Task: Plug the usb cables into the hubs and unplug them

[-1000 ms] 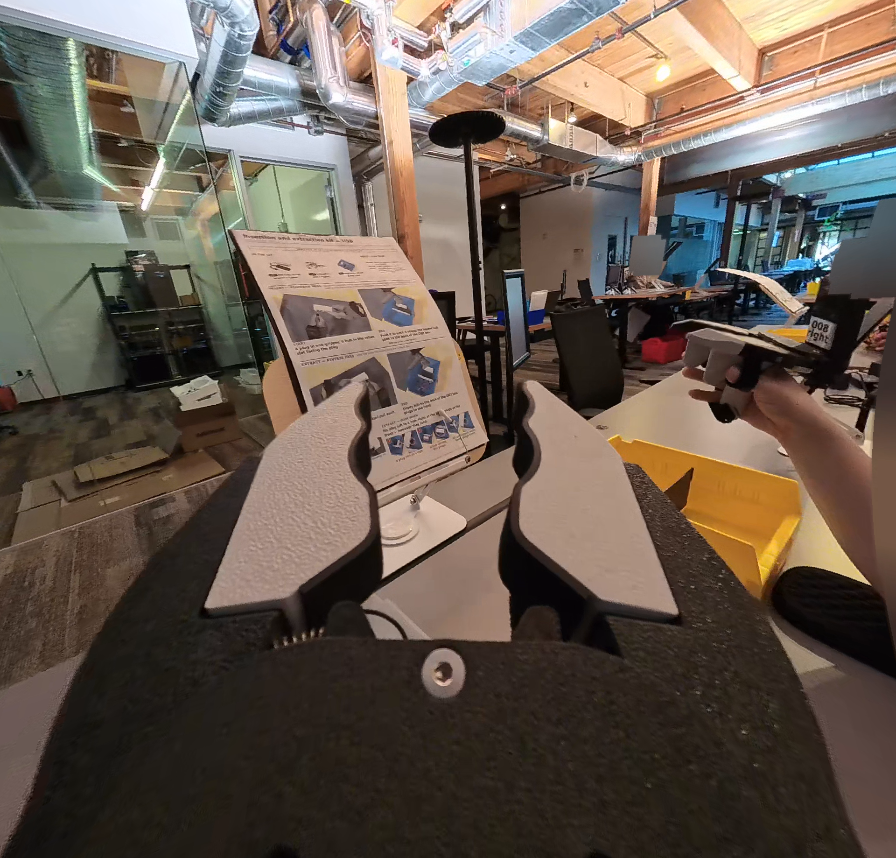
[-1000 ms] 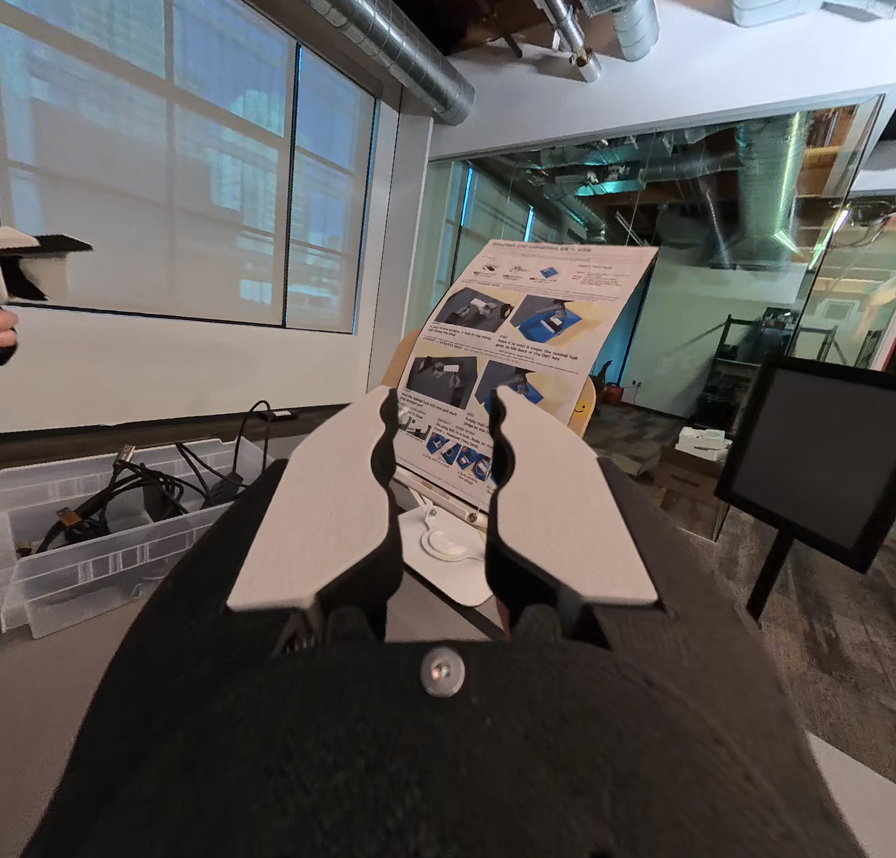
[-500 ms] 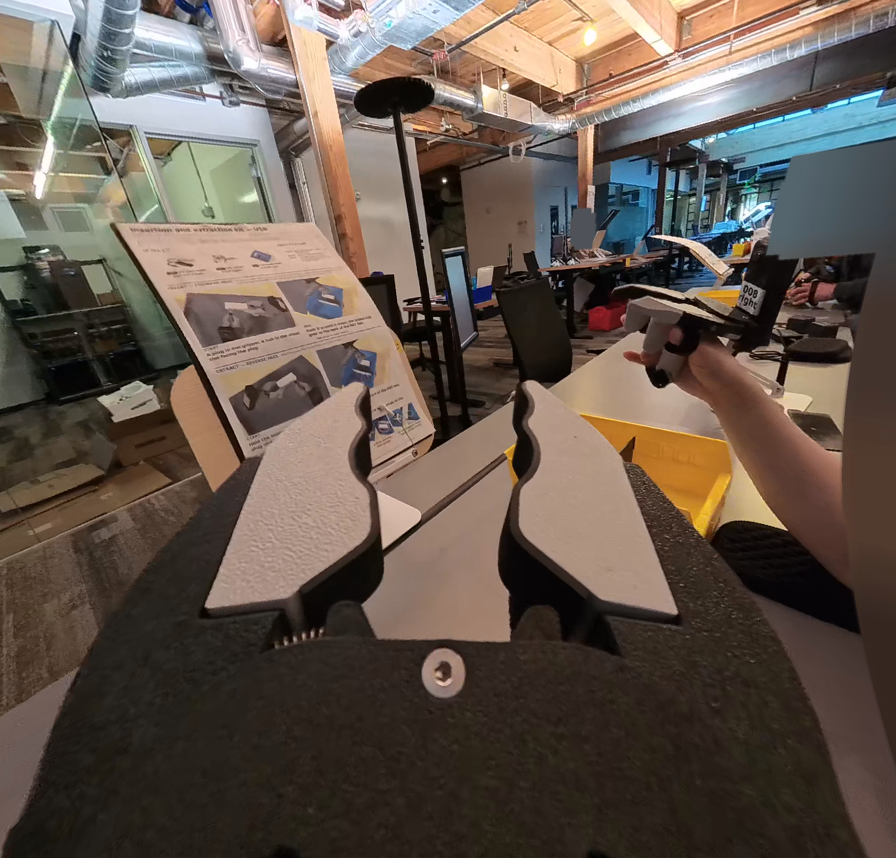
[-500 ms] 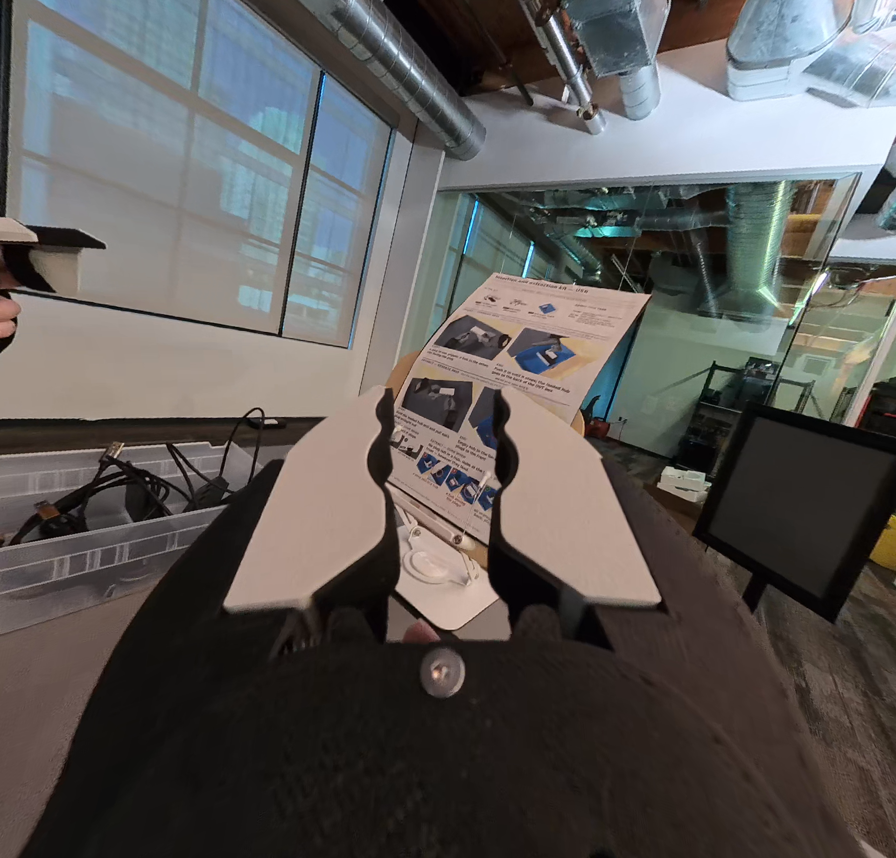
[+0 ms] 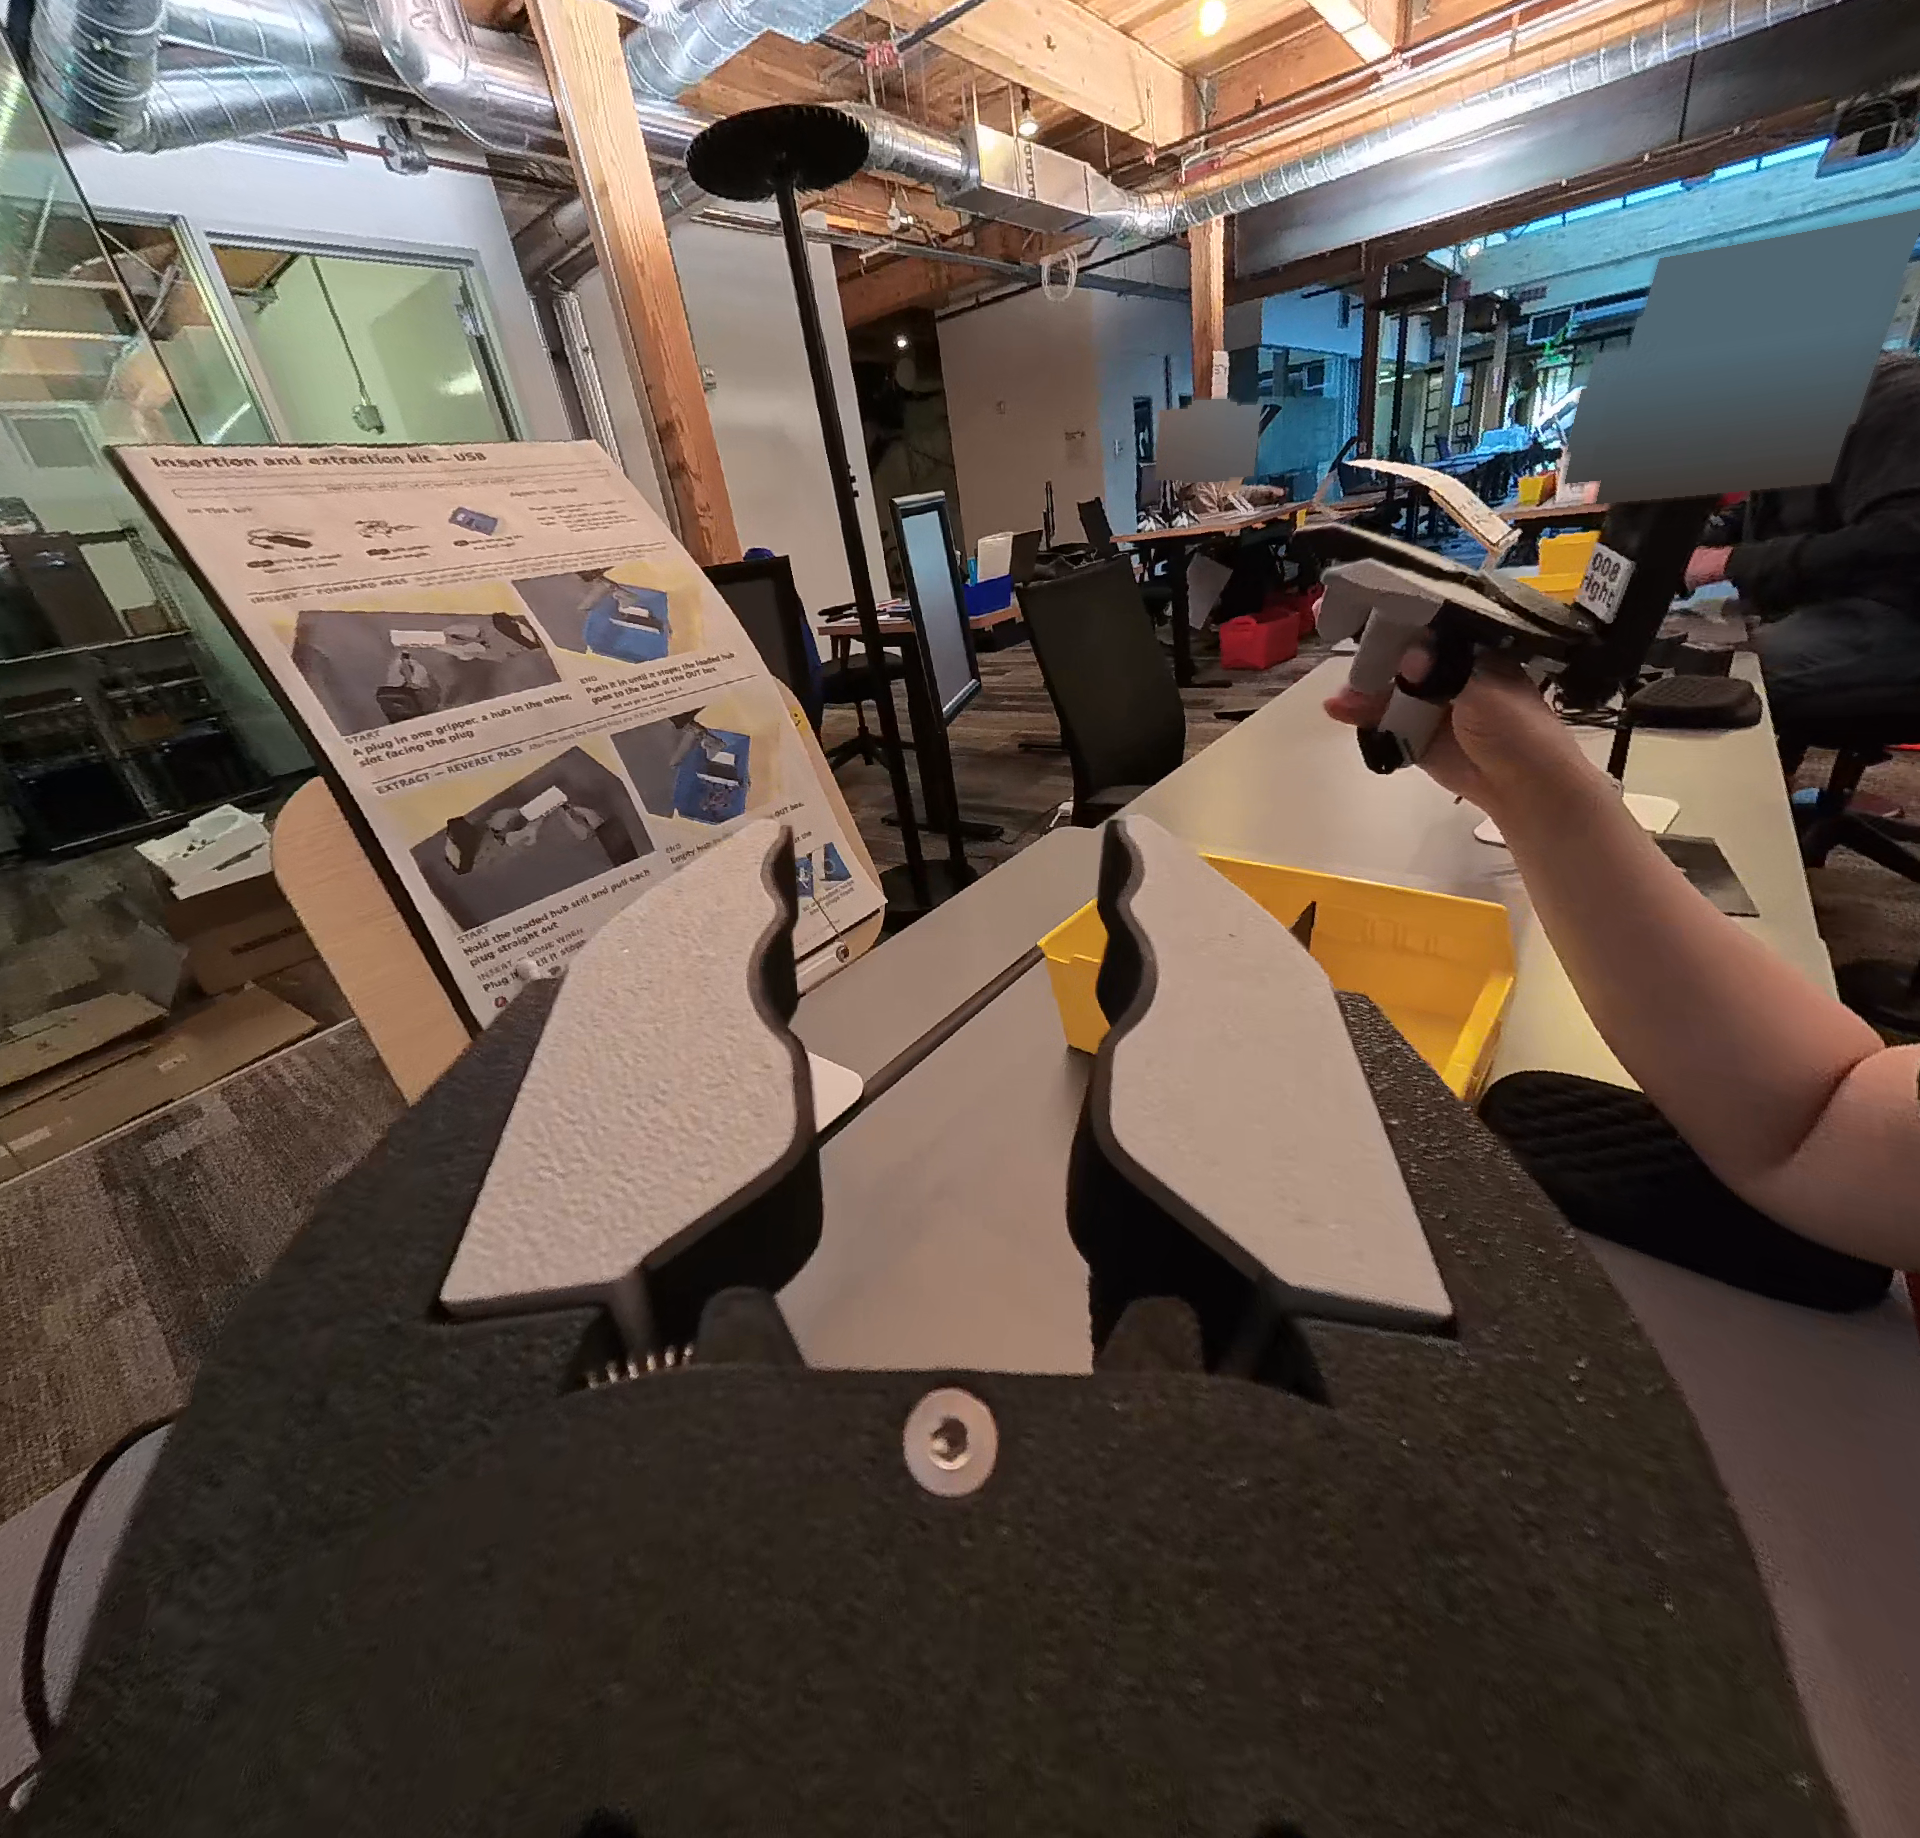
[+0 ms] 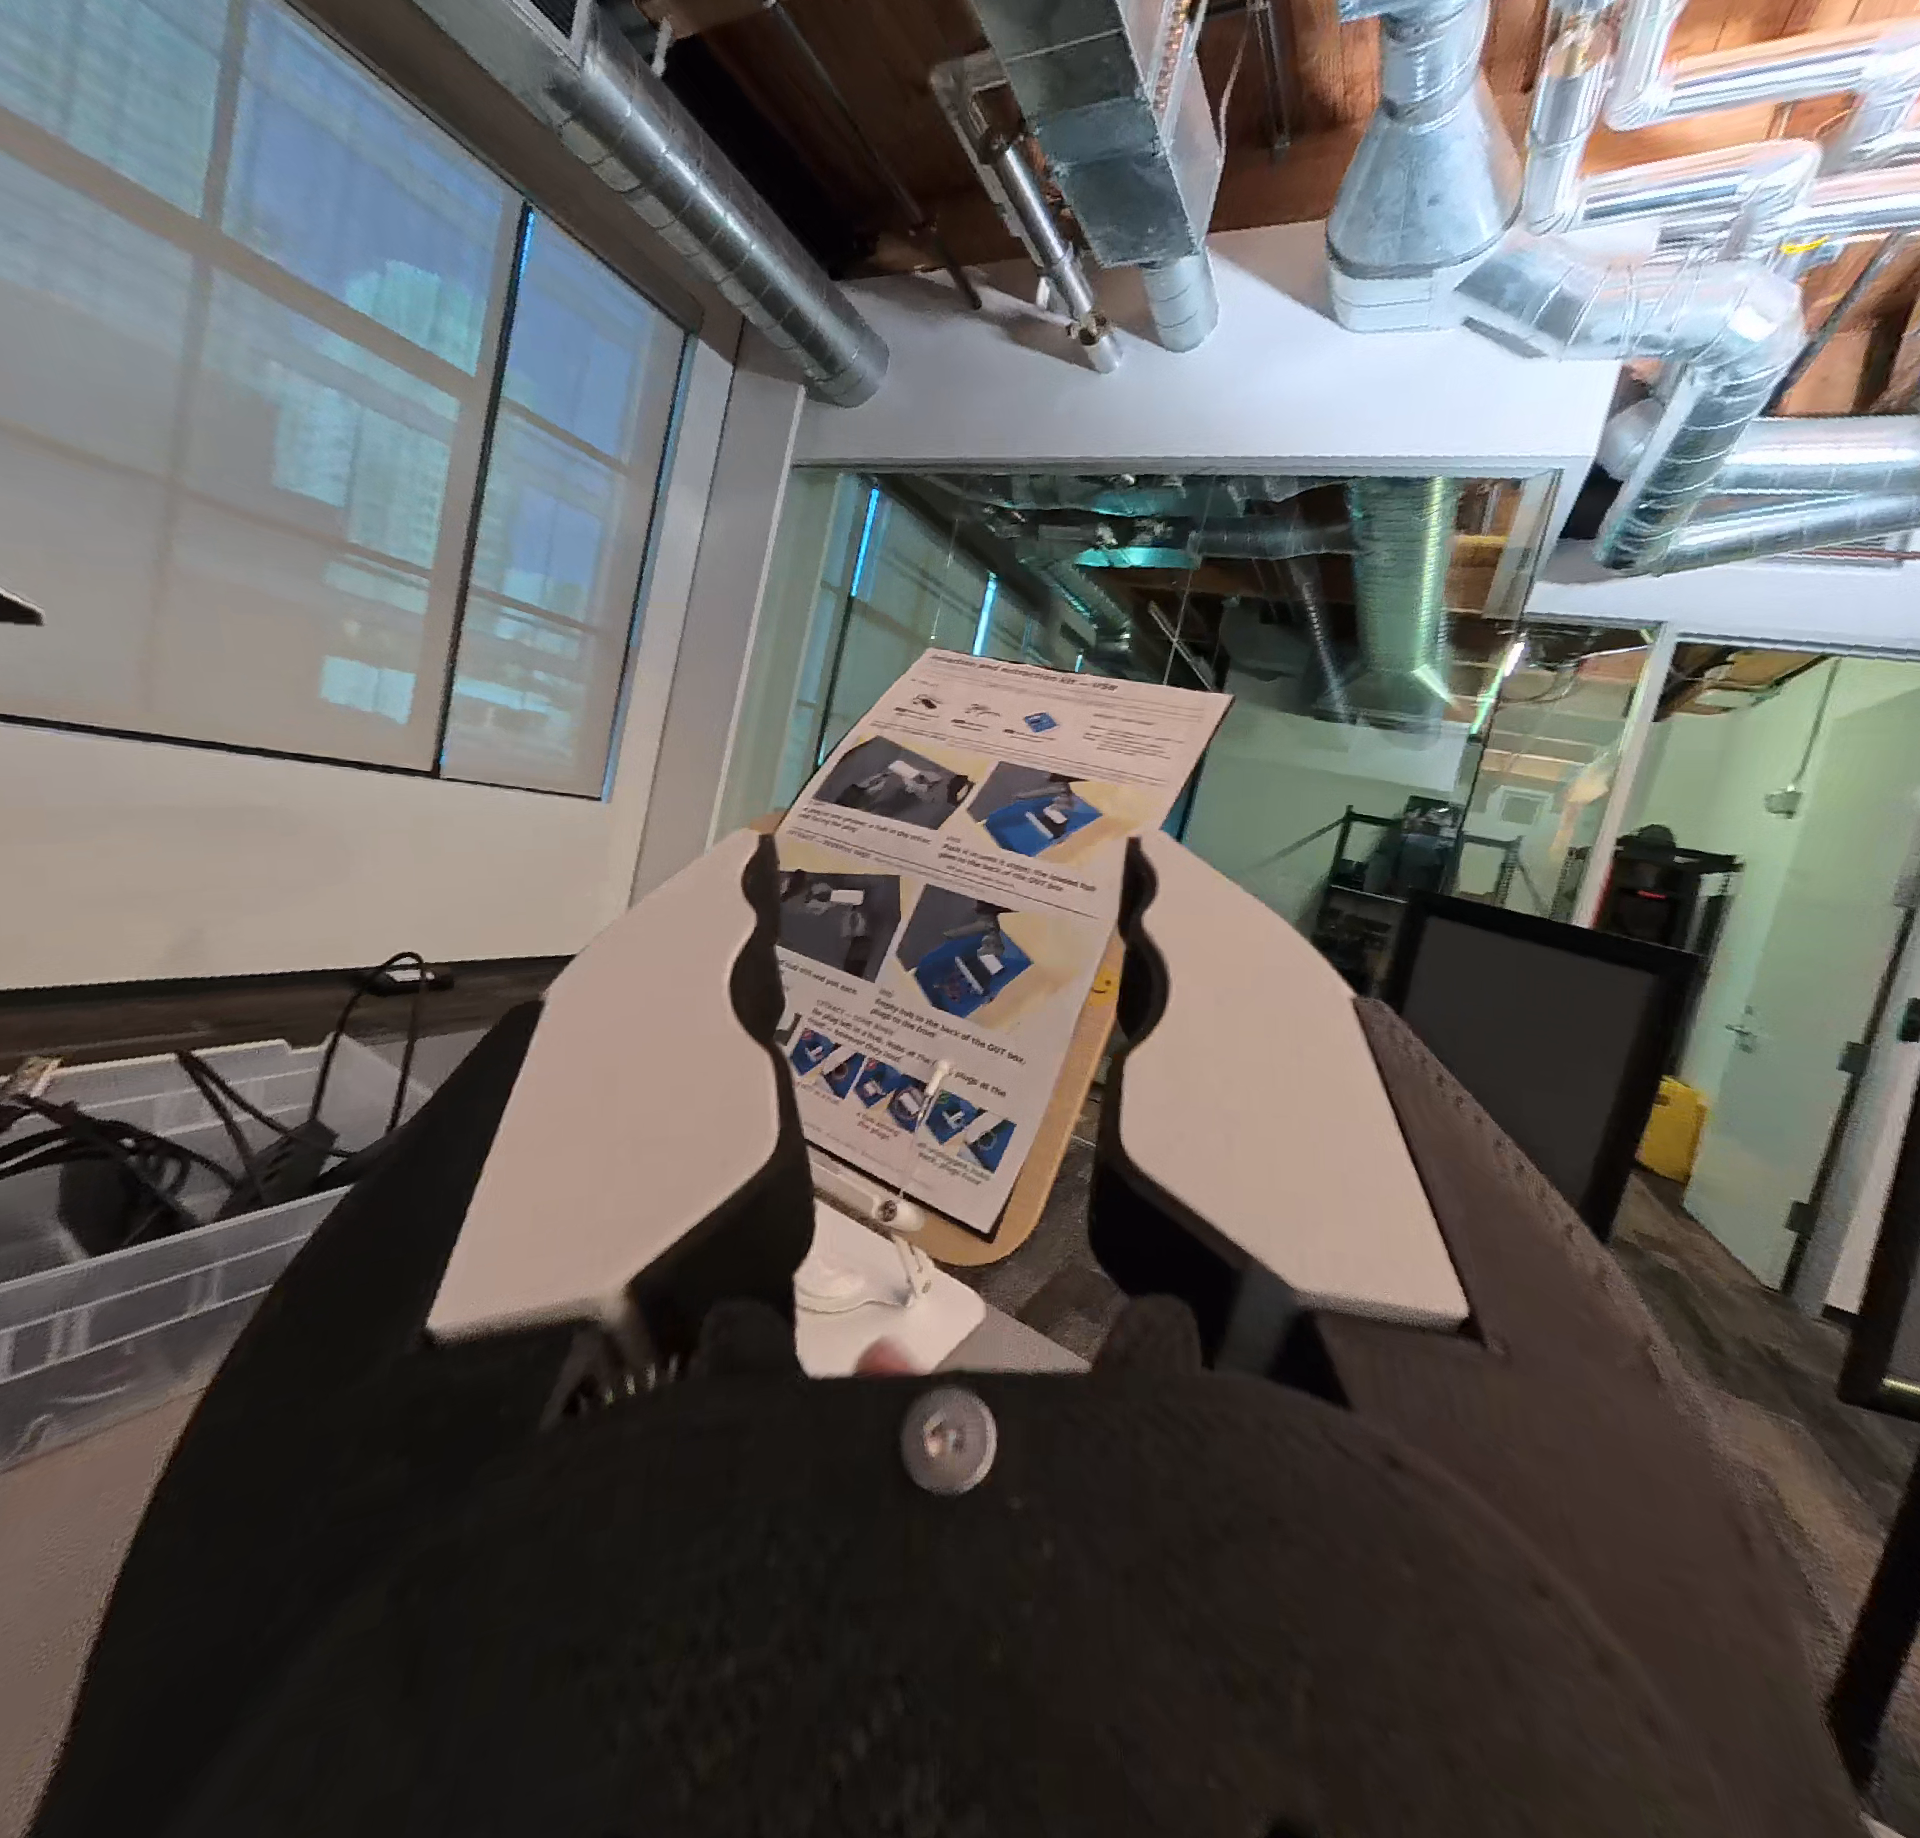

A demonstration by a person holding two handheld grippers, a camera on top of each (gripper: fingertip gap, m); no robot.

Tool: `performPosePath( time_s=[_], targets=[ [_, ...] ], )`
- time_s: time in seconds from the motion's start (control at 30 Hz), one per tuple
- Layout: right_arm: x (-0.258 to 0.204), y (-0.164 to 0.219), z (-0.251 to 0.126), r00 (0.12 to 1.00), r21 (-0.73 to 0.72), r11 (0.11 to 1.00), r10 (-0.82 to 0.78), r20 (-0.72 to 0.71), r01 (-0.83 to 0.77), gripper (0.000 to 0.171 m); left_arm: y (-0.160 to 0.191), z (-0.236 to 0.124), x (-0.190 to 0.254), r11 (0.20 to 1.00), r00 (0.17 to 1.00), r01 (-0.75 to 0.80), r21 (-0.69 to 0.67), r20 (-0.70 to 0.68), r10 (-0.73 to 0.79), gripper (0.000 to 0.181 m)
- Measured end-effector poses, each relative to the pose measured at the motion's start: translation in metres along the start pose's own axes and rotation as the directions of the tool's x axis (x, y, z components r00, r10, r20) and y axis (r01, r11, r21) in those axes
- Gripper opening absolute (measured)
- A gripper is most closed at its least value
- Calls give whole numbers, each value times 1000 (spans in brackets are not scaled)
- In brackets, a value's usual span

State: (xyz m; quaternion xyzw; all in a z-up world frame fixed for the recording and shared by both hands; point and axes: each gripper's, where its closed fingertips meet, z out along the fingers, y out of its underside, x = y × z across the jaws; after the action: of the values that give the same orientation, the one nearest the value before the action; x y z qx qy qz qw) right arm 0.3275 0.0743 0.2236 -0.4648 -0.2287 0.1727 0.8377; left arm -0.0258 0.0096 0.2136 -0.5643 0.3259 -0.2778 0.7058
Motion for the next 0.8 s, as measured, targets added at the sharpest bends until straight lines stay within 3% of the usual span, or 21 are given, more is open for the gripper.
performPosePath(
  time_s=[0.07,0.2,0.3,0.43,0.57,0.8],
  targets=[
    [-6,-1,0,999,3,999,37,36,-37,58,3,2,0,1000,1000,-10,-19,2,10,55],
    [-20,-7,0,985,31,992,113,132,-118,28,10,6,-3,998,1000,-13,-55,25,14,55],
    [-32,-6,-1,976,40,994,92,198,-102,14,9,5,-3,998,999,-24,-61,36,26,55],
    [-43,7,7,976,-11,1000,11,220,-9,13,12,-2,-3,994,998,-41,-101,53,47,55],
    [-54,11,11,964,-13,999,43,263,-41,15,19,-12,-9,984,990,-57,-171,114,77,56],
    [-68,17,14,930,-37,993,116,349,-110,19,61,-39,-30,891,960,-55,-450,222,172,54]
  ],
)
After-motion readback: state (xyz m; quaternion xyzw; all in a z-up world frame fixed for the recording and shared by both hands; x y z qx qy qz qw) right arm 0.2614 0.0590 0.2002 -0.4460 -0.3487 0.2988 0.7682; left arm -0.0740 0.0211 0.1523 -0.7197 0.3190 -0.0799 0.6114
